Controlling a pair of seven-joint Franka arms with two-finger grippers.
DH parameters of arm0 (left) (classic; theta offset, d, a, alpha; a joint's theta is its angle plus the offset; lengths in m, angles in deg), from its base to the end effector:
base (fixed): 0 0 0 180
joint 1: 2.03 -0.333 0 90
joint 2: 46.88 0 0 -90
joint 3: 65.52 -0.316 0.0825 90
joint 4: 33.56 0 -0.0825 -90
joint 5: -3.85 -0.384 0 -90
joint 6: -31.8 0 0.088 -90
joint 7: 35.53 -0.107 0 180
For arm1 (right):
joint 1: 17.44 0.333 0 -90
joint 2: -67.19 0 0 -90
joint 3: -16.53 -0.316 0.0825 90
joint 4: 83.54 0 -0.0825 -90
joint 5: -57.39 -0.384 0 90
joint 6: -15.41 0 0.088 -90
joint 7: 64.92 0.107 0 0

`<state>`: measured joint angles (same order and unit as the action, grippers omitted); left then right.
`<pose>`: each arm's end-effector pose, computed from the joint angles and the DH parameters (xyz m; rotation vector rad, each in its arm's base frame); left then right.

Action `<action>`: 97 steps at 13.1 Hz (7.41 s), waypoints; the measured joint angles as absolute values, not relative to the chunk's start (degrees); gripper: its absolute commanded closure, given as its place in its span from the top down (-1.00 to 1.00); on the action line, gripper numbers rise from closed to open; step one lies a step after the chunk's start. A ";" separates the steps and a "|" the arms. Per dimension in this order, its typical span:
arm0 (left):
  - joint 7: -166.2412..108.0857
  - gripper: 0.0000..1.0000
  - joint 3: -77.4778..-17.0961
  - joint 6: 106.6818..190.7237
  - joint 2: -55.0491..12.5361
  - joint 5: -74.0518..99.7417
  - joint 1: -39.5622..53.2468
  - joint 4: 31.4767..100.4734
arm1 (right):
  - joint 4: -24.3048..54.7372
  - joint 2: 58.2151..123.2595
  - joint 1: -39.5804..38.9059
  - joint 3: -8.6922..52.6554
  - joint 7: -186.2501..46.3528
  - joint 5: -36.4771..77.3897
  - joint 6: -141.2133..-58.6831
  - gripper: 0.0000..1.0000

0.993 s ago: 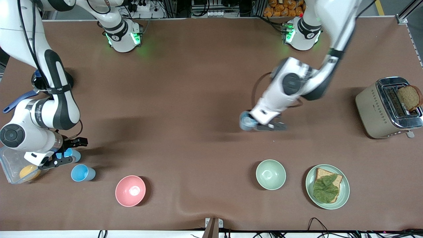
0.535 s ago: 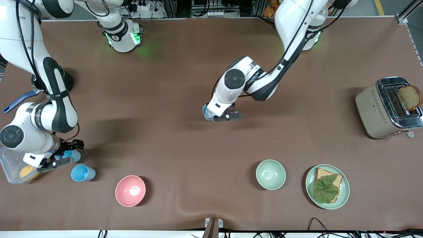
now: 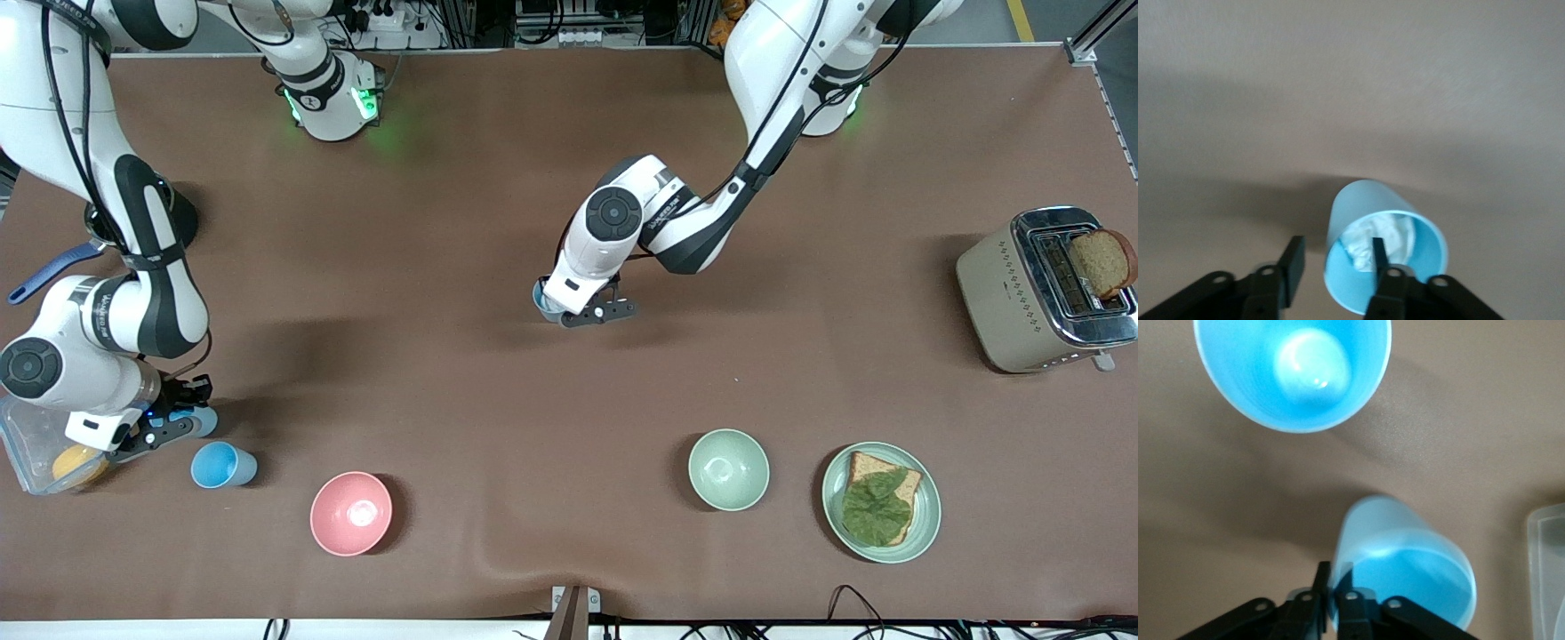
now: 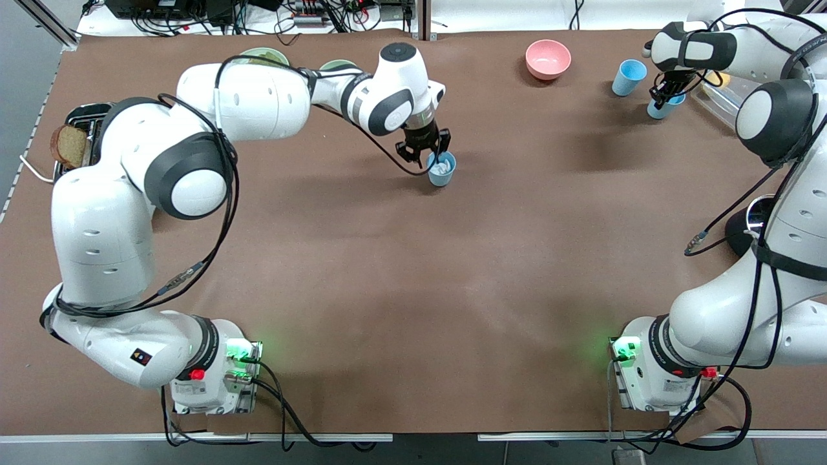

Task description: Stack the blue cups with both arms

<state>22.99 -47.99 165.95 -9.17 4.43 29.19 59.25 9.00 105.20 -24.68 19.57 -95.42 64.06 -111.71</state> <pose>0.4836 -0.5070 0.2618 2.9295 0.3627 -0.1466 0.6758 -0.1219 0.2330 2.9706 0.6585 -0.1508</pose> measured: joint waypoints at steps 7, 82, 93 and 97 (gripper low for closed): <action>27.18 1.00 -49.07 148.48 -27.91 -4.77 20.35 57.10 | 3.83 99.46 -19.02 16.62 -88.41 62.45 -92.91 -1.00; -18.41 1.00 -62.94 128.95 -40.86 0.55 2.02 52.96 | 5.80 65.80 -20.07 11.29 -67.03 56.81 -68.64 1.00; -18.41 1.00 -62.94 128.95 -40.85 0.55 2.02 52.96 | 6.34 65.80 -21.56 11.35 -67.87 56.81 -69.37 1.00; -18.41 1.00 -62.94 128.95 -40.65 0.55 2.02 52.96 | 6.34 65.80 -21.56 11.30 -67.91 56.79 -69.43 1.00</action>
<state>-18.41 -62.94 128.95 -40.65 0.55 2.02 52.96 6.34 65.80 -21.56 11.30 -67.91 56.79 -69.43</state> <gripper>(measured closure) 0.000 0.000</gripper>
